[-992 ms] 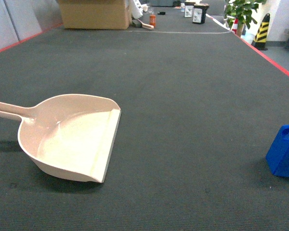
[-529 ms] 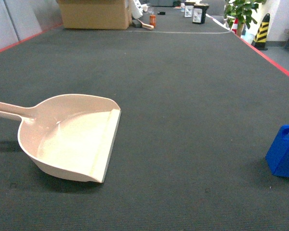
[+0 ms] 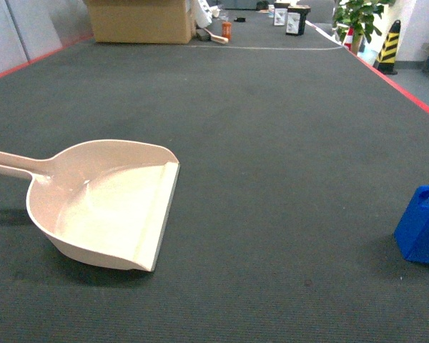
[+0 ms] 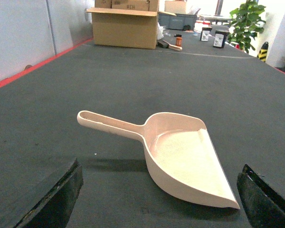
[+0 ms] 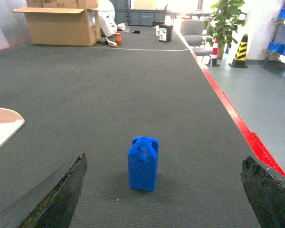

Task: Place part in tray to right shelf

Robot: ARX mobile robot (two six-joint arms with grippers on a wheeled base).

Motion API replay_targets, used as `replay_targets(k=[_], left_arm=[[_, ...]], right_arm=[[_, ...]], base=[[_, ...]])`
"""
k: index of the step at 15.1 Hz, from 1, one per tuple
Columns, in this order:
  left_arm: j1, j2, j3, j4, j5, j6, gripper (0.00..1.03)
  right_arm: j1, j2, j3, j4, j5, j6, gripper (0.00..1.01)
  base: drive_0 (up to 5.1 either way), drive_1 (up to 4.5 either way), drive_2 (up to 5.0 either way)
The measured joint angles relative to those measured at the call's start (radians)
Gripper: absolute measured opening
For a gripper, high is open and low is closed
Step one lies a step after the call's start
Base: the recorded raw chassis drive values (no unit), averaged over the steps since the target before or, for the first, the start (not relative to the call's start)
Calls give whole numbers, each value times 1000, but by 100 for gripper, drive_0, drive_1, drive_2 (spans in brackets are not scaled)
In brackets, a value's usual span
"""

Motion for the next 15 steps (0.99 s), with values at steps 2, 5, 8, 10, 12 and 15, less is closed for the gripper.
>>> replay_targets(k=[2,5,8,10,12,15], left_arm=[[0,0,0,0,0,0,98],[0,0,0,0,0,0,98],[-6,21,15,-72,-3,12,98],[-36,222,36,10,27,-55,98],[24,444,74,224,142,-254,98],[112,960,105,675,247,-577,98]], right_arm=[[0,0,0,0,0,0,98],[0,0,0,0,0,0,98],[0,0,0,0,0,0,98],[0,0,0,0,0,0,98],[0,0,0,0,0,0,98],[0,0,0,0,0,0,98]], base=[[0,0,0],[0,0,0],[0,0,0],[0,0,0],[0,0,0],[0,0,0]])
